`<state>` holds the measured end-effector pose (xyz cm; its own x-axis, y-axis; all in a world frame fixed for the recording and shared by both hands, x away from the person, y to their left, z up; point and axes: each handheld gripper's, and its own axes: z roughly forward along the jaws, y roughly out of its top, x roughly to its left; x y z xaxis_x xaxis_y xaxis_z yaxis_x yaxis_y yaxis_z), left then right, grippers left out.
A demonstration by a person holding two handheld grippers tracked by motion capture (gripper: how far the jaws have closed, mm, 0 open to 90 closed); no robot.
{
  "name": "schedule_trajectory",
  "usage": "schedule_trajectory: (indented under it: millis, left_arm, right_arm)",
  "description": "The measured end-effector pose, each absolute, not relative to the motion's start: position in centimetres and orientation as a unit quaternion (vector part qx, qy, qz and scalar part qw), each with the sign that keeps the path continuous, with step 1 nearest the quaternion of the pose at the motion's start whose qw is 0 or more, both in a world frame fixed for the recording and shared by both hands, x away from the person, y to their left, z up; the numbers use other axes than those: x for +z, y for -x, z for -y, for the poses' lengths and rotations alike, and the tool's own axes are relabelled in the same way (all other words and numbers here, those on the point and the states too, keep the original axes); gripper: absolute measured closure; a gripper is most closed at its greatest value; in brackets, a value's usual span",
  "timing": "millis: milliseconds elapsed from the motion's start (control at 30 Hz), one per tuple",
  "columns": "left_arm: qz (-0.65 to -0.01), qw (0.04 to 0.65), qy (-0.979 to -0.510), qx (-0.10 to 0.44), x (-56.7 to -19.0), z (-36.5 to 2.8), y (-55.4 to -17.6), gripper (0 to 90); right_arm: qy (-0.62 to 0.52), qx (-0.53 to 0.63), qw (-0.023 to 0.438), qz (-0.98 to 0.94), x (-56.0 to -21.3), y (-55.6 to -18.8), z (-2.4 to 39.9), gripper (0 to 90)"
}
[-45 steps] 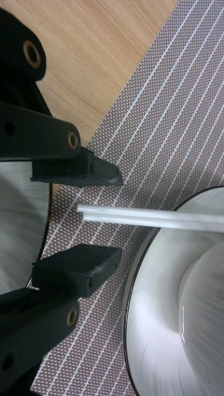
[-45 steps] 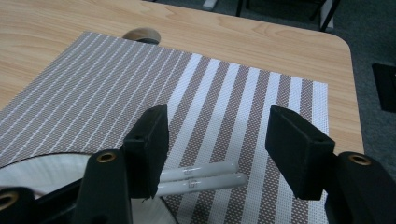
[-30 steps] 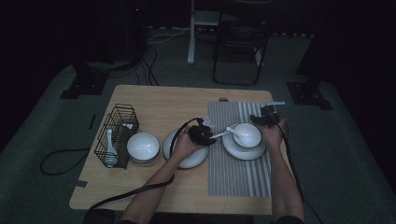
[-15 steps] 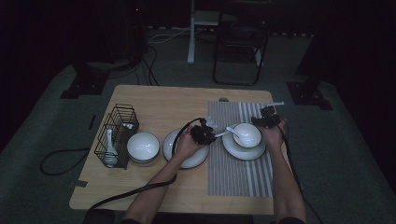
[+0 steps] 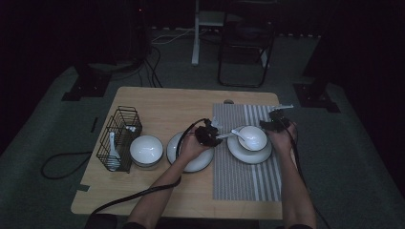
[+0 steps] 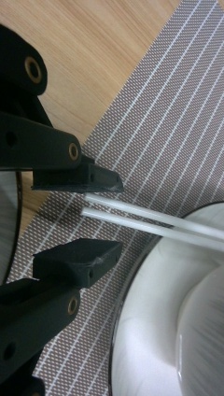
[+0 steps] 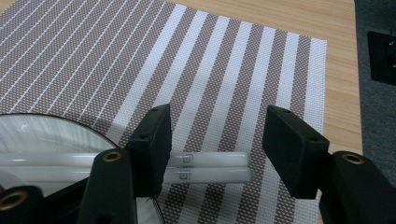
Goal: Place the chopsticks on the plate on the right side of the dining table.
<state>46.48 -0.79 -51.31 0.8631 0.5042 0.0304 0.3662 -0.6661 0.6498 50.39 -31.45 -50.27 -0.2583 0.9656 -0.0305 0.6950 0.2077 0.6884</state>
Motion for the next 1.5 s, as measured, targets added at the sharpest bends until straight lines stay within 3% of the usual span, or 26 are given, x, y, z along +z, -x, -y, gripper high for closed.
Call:
schedule_trajectory:
  millis: [367,833,1100,1500]
  left_arm:
    - [-0.262,0.331,-0.900,0.112,-51.4,0.7,-46.9,76.6]
    - [-0.281,0.327,-0.895,0.116,-51.4,0.6,-47.3,68.9]
    - [-0.292,0.327,-0.890,0.122,-51.4,0.4,-47.6,77.3]
    - [-0.297,0.329,-0.888,0.123,-51.5,0.6,-47.6,74.3]
  right_arm:
    - [-0.558,0.275,0.241,-0.745,-50.1,-50.1,31.7,42.9]
    - [-0.556,0.269,0.240,-0.748,-49.9,-49.6,32.3,42.9]
    - [-0.554,0.271,0.240,-0.750,-49.9,-49.3,32.3,42.9]
    - [-0.555,0.273,0.237,-0.749,-49.9,-49.2,32.3,42.9]
